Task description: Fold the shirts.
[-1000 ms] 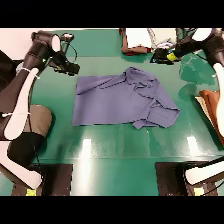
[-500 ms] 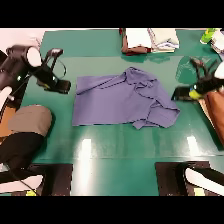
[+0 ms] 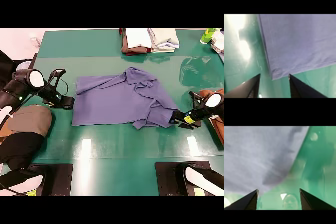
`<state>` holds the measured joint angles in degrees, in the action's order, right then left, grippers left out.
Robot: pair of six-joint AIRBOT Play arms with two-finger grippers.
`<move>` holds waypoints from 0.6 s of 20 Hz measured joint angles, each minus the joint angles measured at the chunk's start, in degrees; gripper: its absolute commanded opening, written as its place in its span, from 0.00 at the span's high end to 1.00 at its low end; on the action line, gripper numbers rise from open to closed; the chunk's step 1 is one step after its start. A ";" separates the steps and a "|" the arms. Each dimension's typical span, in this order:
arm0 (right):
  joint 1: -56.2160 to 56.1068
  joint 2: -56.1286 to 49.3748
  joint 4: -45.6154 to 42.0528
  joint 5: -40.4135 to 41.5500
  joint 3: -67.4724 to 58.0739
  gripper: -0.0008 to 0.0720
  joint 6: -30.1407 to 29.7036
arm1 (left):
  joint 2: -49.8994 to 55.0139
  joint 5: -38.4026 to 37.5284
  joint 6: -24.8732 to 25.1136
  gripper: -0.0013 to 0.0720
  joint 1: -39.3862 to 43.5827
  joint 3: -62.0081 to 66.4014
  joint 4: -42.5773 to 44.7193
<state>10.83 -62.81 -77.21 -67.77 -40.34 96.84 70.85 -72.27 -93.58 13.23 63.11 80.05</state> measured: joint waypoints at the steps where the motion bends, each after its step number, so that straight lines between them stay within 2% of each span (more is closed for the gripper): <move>1: -0.57 -1.09 0.31 0.72 -0.22 0.23 0.28 | -0.11 0.35 0.00 0.39 0.00 -0.22 -0.24; 3: -1.81 -3.13 0.61 1.75 -1.38 0.24 1.29 | -0.20 0.68 0.02 0.39 0.02 -0.52 -0.59; 5: -2.89 -5.05 0.79 2.80 -2.84 0.40 2.05 | -0.22 0.79 0.22 0.39 0.02 -0.70 -0.66; 6: -3.15 -5.92 0.76 2.95 -3.52 0.43 2.29 | -0.24 0.94 0.26 0.39 0.00 -0.72 -0.83; 7: -3.41 -6.73 0.68 3.26 -4.15 0.76 2.56 | -0.24 0.94 0.33 0.39 0.02 -0.76 -0.83; 8: -3.61 -7.52 0.96 4.02 -4.74 0.92 2.62 | -0.26 0.96 0.44 0.39 0.00 -0.81 -0.85; 10: -3.78 -8.15 0.72 4.02 -5.31 0.96 2.95 | -0.26 1.07 0.46 0.38 0.00 -1.11 -0.90; 12: -3.89 -8.41 0.66 3.98 -5.64 0.96 2.95 | -0.20 1.53 0.55 0.38 0.00 -2.38 -0.94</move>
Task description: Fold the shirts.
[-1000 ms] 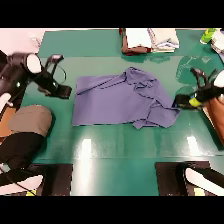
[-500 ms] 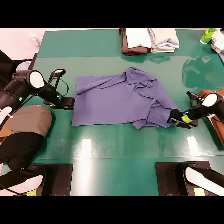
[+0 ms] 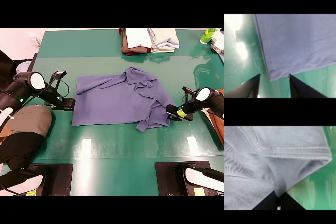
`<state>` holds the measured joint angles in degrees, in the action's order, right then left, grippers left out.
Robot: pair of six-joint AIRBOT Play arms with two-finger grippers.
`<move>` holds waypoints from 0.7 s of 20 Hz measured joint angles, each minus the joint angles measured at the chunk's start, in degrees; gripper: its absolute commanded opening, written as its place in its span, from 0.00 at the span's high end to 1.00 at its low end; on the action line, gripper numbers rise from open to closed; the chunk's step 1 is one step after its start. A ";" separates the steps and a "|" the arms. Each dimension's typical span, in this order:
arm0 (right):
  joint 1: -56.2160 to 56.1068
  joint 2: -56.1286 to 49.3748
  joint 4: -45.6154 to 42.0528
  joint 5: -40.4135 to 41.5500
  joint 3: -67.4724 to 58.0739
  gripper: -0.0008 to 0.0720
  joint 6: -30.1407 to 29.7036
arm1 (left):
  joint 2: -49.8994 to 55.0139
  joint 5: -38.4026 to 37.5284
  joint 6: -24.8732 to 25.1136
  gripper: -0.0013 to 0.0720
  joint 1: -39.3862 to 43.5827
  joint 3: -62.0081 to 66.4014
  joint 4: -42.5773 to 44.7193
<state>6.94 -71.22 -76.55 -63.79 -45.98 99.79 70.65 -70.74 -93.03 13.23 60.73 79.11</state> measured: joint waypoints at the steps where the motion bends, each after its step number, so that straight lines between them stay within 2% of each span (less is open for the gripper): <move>1: -0.02 -0.11 0.00 -0.15 -0.11 0.96 0.00 | 0.13 0.24 0.09 0.38 0.00 -1.14 -0.02; 12: -0.13 -0.33 -0.09 -0.63 -0.35 0.96 -1.25 | 3.67 7.28 0.07 0.39 -0.07 -11.52 -6.16; 13: -0.13 -0.33 -0.07 -0.68 -0.35 0.96 -1.31 | 3.91 7.43 0.04 0.41 -0.07 -11.67 -6.60; 14: -0.13 -0.33 -0.07 -0.72 -0.35 0.96 -1.38 | 4.11 7.61 0.02 0.63 -0.07 -11.85 -7.04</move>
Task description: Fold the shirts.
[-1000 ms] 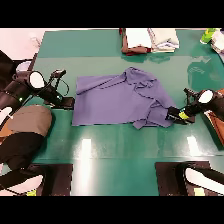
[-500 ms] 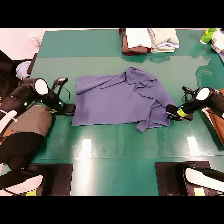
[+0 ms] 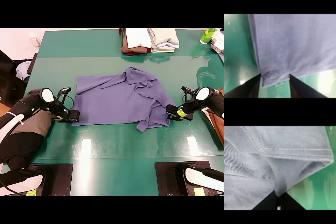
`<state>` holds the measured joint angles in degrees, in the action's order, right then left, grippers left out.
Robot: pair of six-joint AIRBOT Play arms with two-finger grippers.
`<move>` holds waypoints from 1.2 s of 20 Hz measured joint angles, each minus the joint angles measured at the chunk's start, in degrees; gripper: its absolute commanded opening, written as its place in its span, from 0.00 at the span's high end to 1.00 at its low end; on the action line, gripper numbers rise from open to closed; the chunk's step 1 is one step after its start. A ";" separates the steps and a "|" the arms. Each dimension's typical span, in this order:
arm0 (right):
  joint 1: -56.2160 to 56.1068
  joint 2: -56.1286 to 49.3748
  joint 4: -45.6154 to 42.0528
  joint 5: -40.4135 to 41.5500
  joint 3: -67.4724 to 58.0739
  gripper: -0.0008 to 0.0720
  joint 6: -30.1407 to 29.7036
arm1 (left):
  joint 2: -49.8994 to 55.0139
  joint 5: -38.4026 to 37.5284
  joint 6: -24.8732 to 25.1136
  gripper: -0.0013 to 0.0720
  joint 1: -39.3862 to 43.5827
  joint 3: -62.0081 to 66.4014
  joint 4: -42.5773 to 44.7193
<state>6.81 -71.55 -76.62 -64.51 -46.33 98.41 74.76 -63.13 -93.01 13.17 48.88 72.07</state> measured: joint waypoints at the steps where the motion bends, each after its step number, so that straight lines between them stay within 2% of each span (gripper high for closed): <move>1: 0.00 0.00 0.00 -0.02 -0.04 0.96 -0.20 | 0.22 0.28 0.02 0.92 0.02 -0.17 -0.57; 5: 0.00 0.02 -0.22 -1.40 -2.40 0.96 -1.81 | -0.13 0.24 0.17 0.94 0.22 0.55 -0.61; 8: 0.00 2.51 -0.07 -4.09 -8.24 0.96 -3.39 | -5.11 -0.48 0.31 0.94 0.13 5.86 0.87; 11: 0.00 8.37 -0.02 -5.49 -17.42 0.96 -4.66 | -12.76 -1.55 0.37 0.94 0.09 16.06 4.55; 17: 0.98 21.92 -0.46 -5.29 -40.50 0.96 -7.17 | -26.58 -2.19 0.48 0.94 0.07 45.11 12.44; 21: 5.51 28.68 -0.96 -4.37 -53.24 0.96 -7.61 | -30.03 -2.45 0.28 0.94 0.09 60.87 14.29; 24: 10.08 30.27 -0.96 -5.86 -61.55 0.96 -8.15 | -30.93 -1.81 -0.55 0.94 0.13 66.95 14.88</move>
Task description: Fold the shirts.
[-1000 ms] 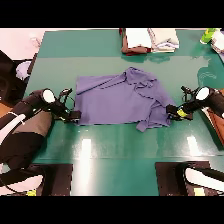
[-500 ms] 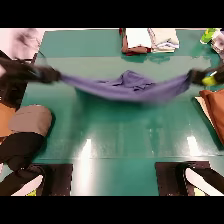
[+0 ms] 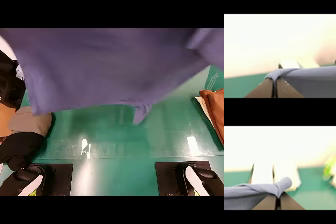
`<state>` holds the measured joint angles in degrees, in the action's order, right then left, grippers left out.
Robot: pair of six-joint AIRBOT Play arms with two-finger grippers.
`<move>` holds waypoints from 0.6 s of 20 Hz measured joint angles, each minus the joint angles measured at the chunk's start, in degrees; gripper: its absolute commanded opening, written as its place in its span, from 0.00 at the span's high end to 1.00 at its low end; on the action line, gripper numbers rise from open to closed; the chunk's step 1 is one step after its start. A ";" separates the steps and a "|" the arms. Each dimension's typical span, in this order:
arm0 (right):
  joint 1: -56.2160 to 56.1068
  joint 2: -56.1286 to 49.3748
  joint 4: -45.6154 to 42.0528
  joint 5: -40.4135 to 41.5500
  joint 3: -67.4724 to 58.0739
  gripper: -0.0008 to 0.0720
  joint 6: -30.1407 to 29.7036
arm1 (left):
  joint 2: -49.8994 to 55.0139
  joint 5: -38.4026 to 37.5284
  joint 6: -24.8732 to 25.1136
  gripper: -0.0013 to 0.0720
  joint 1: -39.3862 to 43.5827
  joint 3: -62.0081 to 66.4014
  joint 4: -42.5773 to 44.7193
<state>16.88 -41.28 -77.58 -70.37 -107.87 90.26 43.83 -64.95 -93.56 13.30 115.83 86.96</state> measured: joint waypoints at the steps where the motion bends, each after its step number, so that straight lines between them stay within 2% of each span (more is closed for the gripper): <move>1: 1.27 -0.66 -0.02 -1.31 -2.93 0.96 -0.07 | 0.02 0.26 -0.26 0.94 0.00 1.01 0.07; 6: 2.34 -7.78 0.46 -10.01 -11.74 0.96 -0.33 | 3.26 -2.56 -0.85 0.94 0.00 0.44 2.82; 12: -5.27 -19.50 -0.13 -13.07 2.29 0.96 -0.17 | 16.35 -9.25 -0.94 0.94 -0.07 -13.70 5.57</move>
<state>11.62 -60.77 -77.71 -83.44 -105.58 90.08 60.18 -74.19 -94.50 13.23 102.13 92.53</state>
